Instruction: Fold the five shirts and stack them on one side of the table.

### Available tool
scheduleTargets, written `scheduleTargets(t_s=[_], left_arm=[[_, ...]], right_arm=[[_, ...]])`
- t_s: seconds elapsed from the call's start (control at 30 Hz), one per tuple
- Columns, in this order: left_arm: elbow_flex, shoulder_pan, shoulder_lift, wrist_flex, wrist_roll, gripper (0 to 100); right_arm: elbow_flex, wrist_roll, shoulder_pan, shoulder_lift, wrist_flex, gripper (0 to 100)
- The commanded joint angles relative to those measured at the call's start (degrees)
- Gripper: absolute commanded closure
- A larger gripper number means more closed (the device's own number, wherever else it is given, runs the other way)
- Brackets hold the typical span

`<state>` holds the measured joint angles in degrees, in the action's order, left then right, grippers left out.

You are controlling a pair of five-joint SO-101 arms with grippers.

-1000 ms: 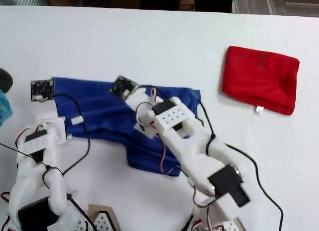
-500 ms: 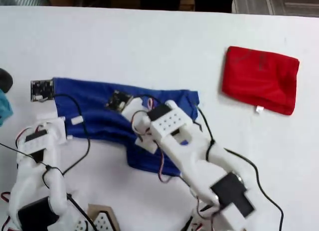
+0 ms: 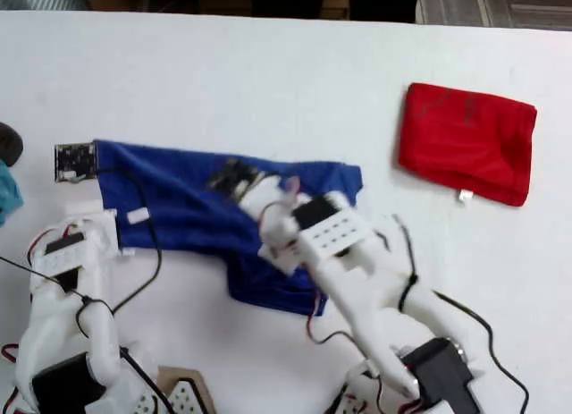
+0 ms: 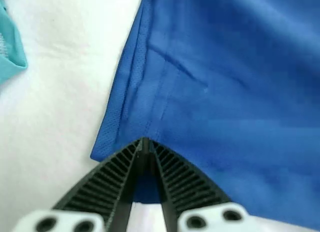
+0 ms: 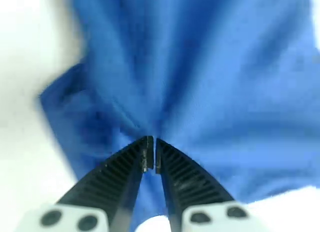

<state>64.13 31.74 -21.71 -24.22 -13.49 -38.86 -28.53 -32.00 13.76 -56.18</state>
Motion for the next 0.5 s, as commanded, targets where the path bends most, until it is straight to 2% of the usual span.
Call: scheduleTargets(t_s=[0.0, 0.1, 0.27, 0.37, 0.47], left_arm=[[-0.13, 0.0, -1.76, 0.79, 0.35, 97], [-0.13, 0.0, -1.76, 0.79, 0.35, 97], [-0.13, 0.0, -1.76, 0.79, 0.35, 97], [-0.13, 0.0, -1.76, 0.79, 0.35, 97], [-0.13, 0.0, -1.76, 0.79, 0.35, 97]], right_arm=[[-0.09, 0.18, 8.66, 2.68, 8.13, 97.8], [-0.53, 0.18, 12.53, 1.98, 12.0, 97.8], [-0.26, -0.26, 12.88, -7.25, 17.19, 97.8], [4.66, -0.18, 12.88, -15.96, 18.68, 97.8], [14.68, 0.0, 14.02, -25.1, 14.46, 97.8]])
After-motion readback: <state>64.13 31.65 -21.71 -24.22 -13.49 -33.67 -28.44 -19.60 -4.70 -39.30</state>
